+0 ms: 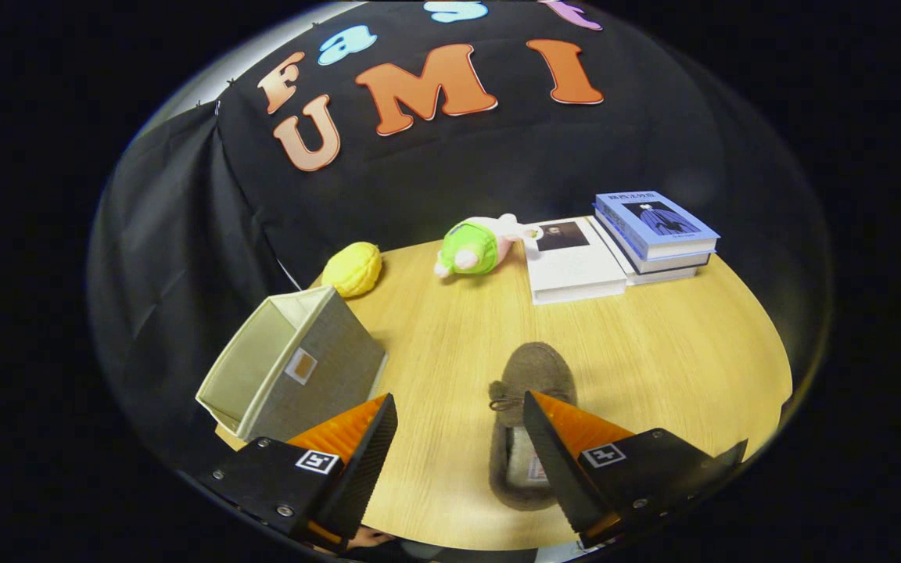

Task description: Open the storage box then place both shoes into the box .Put the left shoe in first, then the right shoe, with the right side of both shoes facing outward in a uniform manner.

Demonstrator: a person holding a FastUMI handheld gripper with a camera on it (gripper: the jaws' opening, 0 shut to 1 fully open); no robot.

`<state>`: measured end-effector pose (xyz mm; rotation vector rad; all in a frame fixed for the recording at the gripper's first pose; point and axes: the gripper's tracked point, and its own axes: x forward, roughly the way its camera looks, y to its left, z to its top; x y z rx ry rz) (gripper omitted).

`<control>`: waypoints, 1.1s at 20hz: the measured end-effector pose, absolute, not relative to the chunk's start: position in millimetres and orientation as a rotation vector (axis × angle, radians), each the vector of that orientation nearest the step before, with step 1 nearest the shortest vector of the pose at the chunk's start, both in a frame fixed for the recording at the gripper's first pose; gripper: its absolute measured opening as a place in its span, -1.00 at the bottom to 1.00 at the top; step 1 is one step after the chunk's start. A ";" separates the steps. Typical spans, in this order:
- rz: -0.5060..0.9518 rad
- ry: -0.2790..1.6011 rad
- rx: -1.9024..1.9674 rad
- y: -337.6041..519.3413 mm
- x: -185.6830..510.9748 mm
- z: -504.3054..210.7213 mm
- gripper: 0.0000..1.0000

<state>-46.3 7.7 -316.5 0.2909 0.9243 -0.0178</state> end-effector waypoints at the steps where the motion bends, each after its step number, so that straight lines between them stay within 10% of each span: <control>1: -0.033 0.930 0.282 -0.8 -50.5 -322.1 0.93; 17: -0.144 1.137 0.217 -53.7 -84.6 -419.0 0.47; 22: -0.181 1.152 0.325 -50.5 -80.4 -440.1 -0.37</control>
